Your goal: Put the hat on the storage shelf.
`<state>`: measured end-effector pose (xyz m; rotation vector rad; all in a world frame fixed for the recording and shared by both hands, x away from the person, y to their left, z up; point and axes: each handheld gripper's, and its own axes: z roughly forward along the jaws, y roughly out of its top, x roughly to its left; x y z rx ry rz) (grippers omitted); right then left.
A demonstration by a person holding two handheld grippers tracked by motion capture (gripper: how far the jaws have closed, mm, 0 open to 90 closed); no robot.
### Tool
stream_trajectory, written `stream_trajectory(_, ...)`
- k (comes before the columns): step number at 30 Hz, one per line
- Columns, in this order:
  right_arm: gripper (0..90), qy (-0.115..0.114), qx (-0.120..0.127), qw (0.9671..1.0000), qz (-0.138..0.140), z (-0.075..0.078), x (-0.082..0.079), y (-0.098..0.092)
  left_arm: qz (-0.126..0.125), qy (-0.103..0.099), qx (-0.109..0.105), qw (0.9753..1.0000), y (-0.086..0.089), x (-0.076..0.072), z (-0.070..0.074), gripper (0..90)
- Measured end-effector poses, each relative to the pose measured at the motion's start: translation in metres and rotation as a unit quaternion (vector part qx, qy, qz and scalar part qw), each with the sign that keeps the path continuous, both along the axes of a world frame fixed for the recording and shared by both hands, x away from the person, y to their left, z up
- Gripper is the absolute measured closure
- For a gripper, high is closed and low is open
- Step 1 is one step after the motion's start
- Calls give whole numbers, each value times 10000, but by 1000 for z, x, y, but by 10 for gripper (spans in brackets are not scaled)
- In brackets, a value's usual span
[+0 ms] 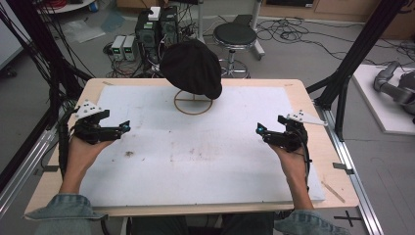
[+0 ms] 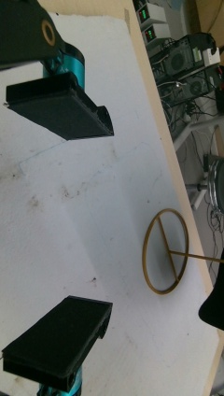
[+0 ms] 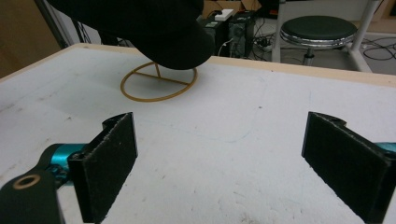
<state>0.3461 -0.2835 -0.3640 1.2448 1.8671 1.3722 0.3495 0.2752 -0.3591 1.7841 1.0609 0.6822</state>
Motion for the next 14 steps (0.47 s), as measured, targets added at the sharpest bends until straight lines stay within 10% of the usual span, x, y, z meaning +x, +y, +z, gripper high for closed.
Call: stream_trajectory(14,101,59,66,9999,51,-4,2,0,13,54,60,10000,-2,3,-4,138)
